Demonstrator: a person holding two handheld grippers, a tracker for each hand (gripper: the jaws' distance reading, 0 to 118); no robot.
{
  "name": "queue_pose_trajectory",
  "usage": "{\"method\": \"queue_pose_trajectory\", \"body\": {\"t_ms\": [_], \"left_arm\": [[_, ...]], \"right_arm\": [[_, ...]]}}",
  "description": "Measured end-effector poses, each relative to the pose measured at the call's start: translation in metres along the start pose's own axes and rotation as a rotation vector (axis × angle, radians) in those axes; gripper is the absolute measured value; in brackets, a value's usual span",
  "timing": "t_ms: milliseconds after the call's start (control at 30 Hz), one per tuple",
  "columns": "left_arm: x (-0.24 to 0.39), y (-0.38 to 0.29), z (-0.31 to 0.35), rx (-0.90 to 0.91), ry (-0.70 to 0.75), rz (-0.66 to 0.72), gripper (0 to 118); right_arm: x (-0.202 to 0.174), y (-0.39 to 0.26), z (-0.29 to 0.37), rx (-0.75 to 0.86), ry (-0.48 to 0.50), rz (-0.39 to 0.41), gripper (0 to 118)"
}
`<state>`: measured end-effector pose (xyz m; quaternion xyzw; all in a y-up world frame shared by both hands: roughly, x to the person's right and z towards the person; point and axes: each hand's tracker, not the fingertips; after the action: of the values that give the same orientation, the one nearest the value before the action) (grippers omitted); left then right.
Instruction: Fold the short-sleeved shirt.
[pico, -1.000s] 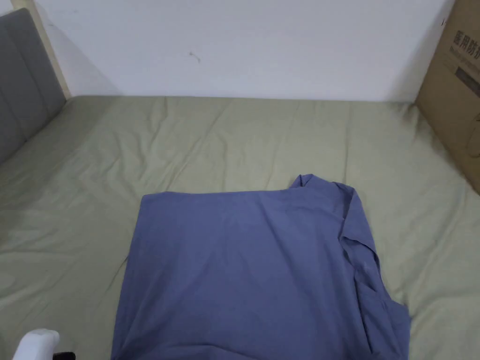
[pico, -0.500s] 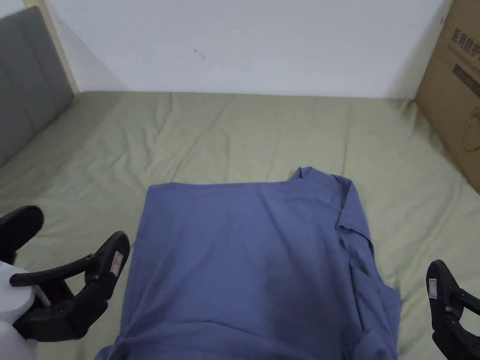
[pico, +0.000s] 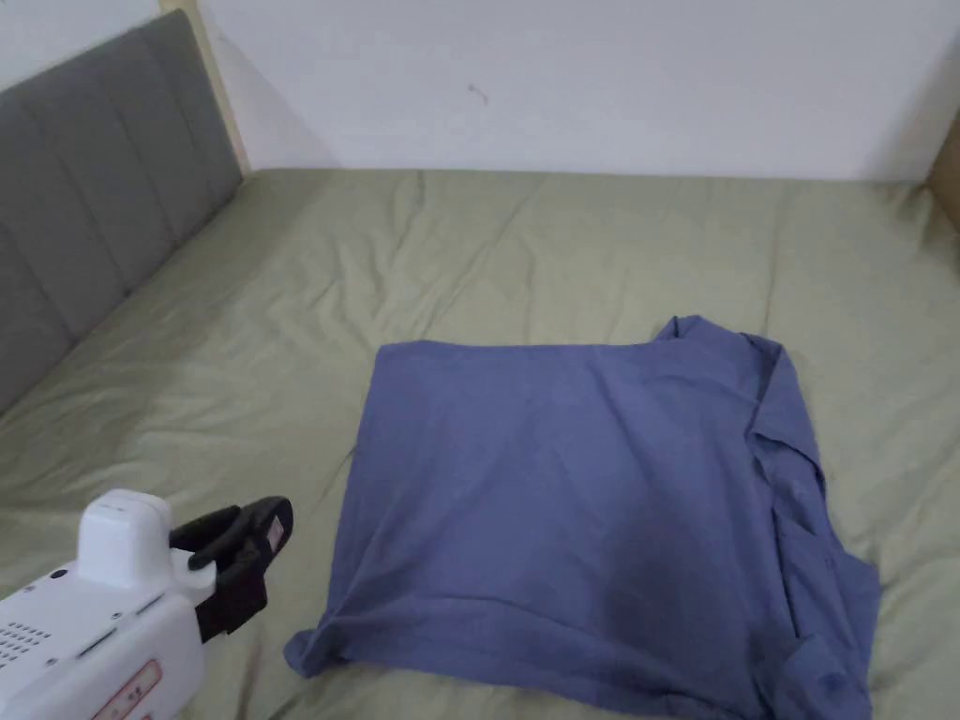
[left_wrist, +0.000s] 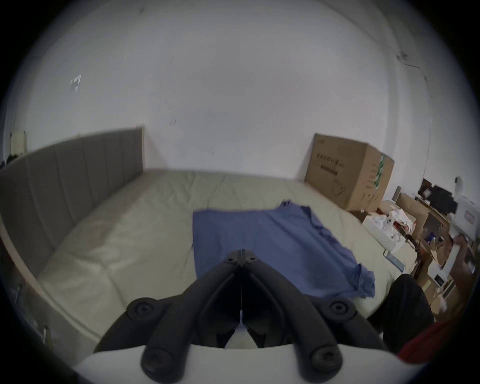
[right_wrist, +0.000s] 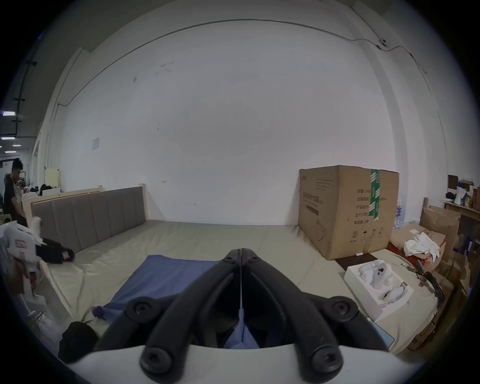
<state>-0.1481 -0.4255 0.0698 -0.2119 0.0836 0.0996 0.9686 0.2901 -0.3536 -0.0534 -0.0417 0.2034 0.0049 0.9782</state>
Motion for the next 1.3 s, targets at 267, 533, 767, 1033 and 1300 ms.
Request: {"method": "queue_pose_trajectory", "body": {"t_ms": [267, 533, 767, 1033, 1300], "left_arm": [[-0.014, -0.044, -0.061, -0.365, 0.021, -0.038, 0], [-0.023, -0.077, -0.114, -0.619, 0.068, -0.131, 89], [-0.026, -0.080, -0.130, -0.631, 0.058, -0.022, 25], [-0.029, -0.070, -0.119, -0.590, 0.023, -0.005, 8], [-0.014, -0.037, -0.098, -0.505, -0.030, 0.039, 8]], "right_arm": [[-0.020, -0.019, -0.001, -0.104, 0.061, 0.040, 0], [-0.022, -0.036, -0.001, -0.156, 0.115, 0.023, 0], [-0.018, -0.044, 0.000, -0.180, 0.106, 0.031, 0], [0.028, -0.088, -0.030, -0.417, -0.007, -0.003, 0], [0.048, -0.176, -0.064, -0.779, -0.072, -0.149, 115]]}}
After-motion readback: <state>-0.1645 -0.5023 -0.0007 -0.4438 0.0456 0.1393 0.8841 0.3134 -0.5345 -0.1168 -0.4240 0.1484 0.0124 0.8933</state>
